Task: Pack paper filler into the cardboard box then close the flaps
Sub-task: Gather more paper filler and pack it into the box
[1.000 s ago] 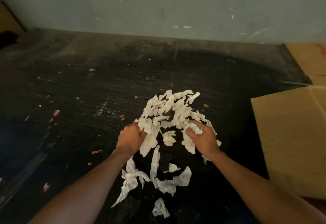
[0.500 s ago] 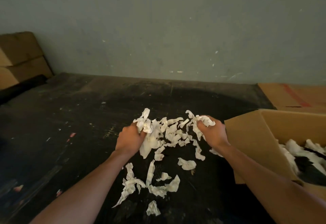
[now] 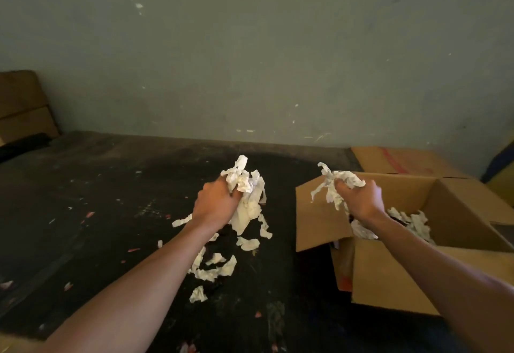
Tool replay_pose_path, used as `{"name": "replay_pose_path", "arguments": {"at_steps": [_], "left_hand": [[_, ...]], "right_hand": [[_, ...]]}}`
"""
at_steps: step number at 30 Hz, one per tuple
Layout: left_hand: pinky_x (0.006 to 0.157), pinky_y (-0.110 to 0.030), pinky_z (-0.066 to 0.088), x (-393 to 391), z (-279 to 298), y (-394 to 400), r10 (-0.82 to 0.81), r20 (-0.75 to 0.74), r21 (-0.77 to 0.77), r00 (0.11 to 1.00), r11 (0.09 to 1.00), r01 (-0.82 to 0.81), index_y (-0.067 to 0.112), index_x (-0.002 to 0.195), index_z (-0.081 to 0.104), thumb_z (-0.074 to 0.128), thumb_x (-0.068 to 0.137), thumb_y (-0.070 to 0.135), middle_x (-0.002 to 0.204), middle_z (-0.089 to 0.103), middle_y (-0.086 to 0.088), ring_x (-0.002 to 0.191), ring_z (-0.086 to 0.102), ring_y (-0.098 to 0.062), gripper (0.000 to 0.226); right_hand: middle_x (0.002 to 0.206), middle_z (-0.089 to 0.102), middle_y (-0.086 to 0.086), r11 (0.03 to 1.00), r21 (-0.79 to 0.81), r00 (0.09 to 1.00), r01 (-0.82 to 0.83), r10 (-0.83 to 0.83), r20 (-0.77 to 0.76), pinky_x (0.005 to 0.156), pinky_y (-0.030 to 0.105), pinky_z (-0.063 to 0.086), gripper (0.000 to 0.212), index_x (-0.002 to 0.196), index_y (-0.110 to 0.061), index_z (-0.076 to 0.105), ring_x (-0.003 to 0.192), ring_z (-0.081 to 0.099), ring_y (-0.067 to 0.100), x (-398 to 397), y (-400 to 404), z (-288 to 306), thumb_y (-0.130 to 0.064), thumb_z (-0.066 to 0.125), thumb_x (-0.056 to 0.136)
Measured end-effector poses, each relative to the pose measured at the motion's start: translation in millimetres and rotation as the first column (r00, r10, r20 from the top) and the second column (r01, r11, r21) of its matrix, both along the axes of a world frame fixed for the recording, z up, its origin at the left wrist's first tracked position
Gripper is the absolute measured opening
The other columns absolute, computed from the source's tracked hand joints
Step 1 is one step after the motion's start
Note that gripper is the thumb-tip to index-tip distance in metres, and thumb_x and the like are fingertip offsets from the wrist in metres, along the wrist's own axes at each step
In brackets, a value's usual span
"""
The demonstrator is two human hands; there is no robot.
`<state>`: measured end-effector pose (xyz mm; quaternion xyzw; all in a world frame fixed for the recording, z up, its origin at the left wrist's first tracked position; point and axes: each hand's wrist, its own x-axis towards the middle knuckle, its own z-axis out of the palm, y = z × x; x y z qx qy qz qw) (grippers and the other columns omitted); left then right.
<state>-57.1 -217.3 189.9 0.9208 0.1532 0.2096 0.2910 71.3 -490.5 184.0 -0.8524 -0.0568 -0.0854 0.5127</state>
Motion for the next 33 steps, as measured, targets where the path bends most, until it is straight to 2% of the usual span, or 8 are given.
{"name": "replay_pose_path", "arguments": {"at_steps": [6, 15, 18, 21, 23, 26, 29, 33], "left_hand": [[0.083, -0.043, 0.053, 31.6, 18.2, -76.0, -0.117, 0.041, -0.017, 0.992, 0.993, 0.117, 0.022, 0.098, 0.062, 0.045, 0.093, 0.050, 0.091, 0.065, 0.000, 0.087, 0.063, -0.025, 0.033], [0.071, -0.037, 0.049, 124.9, 20.6, -186.7, -0.223, 0.028, -0.012, 0.975, 0.975, 0.223, 0.025, 0.104, 0.064, 0.044, 0.091, 0.056, 0.091, 0.067, 0.001, 0.082, 0.063, -0.020, 0.040], [0.078, -0.043, 0.055, 166.3, 8.7, -224.1, -0.230, 0.006, -0.048, 0.973, 0.972, 0.230, 0.027, 0.104, 0.064, 0.042, 0.089, 0.060, 0.092, 0.069, 0.000, 0.086, 0.067, -0.024, 0.042], [0.080, -0.039, 0.052, 207.0, -9.0, -255.3, -0.186, -0.041, -0.084, 0.982, 0.980, 0.182, 0.022, 0.115, 0.062, 0.045, 0.093, 0.053, 0.103, 0.069, -0.005, 0.094, 0.066, -0.029, 0.041], [0.075, -0.033, 0.045, 229.8, -22.6, -270.3, -0.166, -0.072, -0.068, 0.983, 0.985, 0.162, 0.019, 0.115, 0.062, 0.049, 0.096, 0.041, 0.105, 0.069, -0.007, 0.098, 0.064, -0.031, 0.032], [0.082, -0.033, 0.047, 256.2, -45.7, -282.5, -0.191, -0.138, -0.037, 0.972, 0.981, 0.188, 0.022, 0.117, 0.063, 0.053, 0.095, 0.038, 0.107, 0.067, -0.001, 0.106, 0.063, -0.027, 0.030], [0.113, -0.049, 0.031, 280.0, -68.9, -285.8, -0.134, -0.276, -0.017, 0.952, 0.991, 0.135, 0.029, 0.140, 0.043, 0.051, 0.092, 0.052, 0.143, 0.049, -0.007, 0.137, 0.039, -0.031, 0.054], [0.116, -0.052, 0.024, 293.3, -81.7, -291.8, -0.229, -0.371, -0.170, 0.900, 0.969, 0.177, 0.037, 0.146, 0.028, 0.056, 0.092, 0.044, 0.157, 0.025, -0.010, 0.142, 0.026, -0.037, 0.061]], "right_hand": [[0.082, 0.069, 0.010, 0.989, 0.007, 0.989, 0.149, -0.149, -0.012, 0.067, 0.033, 0.048, 0.024, 0.083, -0.010, 0.070, 0.076, 0.064, 0.027, 3.8, -81.4, 16.8, -0.034, 0.069, 0.087], [0.083, 0.071, 0.003, 0.984, -0.010, 0.983, 0.180, -0.179, 0.043, 0.074, 0.038, 0.056, 0.017, 0.092, -0.017, 0.071, 0.076, 0.066, 0.021, 62.0, -174.9, 24.9, -0.033, 0.066, 0.088], [0.087, 0.073, 0.007, 0.986, -0.020, 0.986, 0.166, -0.167, -0.022, 0.073, 0.038, 0.057, 0.025, 0.097, -0.012, 0.073, 0.076, 0.067, 0.022, 96.0, -196.2, 11.4, -0.035, 0.066, 0.088], [0.073, 0.064, 0.003, 0.992, -0.048, 0.986, 0.118, -0.123, -0.111, 0.057, 0.029, 0.046, 0.031, 0.094, -0.003, 0.066, 0.063, 0.057, 0.015, 131.7, -213.1, -5.7, -0.033, 0.063, 0.092], [0.070, 0.054, 0.002, 0.994, -0.066, 0.977, 0.088, -0.099, -0.191, 0.065, 0.031, 0.047, 0.035, 0.088, -0.001, 0.052, 0.066, 0.051, 0.017, 156.7, -220.1, -20.6, -0.034, 0.061, 0.094], [0.086, 0.067, 0.006, 0.996, -0.094, 0.962, 0.008, -0.033, -0.270, 0.085, 0.044, 0.056, 0.041, 0.102, -0.005, 0.064, 0.077, 0.061, 0.020, 193.0, -224.9, -48.5, -0.044, 0.062, 0.091], [0.118, 0.067, 0.008, 0.988, -0.101, 0.945, -0.115, 0.077, -0.318, 0.097, 0.043, 0.051, 0.051, 0.130, -0.017, 0.058, 0.109, 0.063, 0.028, 215.9, -225.2, -67.8, -0.049, 0.060, 0.091], [0.137, 0.052, 0.008, 0.939, -0.198, 0.912, -0.280, 0.196, -0.361, 0.106, 0.047, 0.043, 0.067, 0.136, -0.026, 0.050, 0.123, 0.051, 0.028, 237.8, -224.2, -84.9, -0.065, 0.059, 0.082]]}}
